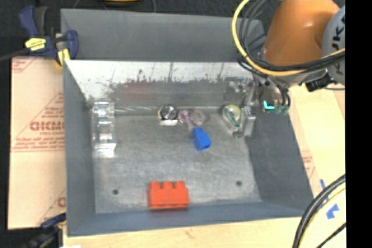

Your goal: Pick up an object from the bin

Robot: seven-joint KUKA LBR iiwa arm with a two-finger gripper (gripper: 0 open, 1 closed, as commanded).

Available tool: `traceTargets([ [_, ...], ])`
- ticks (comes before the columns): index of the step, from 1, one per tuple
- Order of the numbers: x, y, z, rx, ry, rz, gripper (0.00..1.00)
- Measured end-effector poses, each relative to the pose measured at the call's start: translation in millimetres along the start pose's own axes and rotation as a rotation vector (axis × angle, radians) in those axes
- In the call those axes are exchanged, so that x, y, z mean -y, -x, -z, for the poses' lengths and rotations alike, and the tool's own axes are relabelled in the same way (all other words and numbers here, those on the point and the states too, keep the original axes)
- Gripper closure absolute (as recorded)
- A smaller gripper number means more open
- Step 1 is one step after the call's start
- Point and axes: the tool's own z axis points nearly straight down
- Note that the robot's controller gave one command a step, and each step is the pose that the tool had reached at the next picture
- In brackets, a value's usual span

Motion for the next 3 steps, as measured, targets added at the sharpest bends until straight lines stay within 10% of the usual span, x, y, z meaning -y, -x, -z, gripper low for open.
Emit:
traceTargets([
  [1, -19, 41.2, -70, 0.005, -0.001, 0.590, 0.00],
  [2, -18, 51.1, -171, 0.009, -0.004, 0.699, 0.00],
  [3, -26, 10.3, -169, 0.007, -0.005, 0.833, 0.00],
])
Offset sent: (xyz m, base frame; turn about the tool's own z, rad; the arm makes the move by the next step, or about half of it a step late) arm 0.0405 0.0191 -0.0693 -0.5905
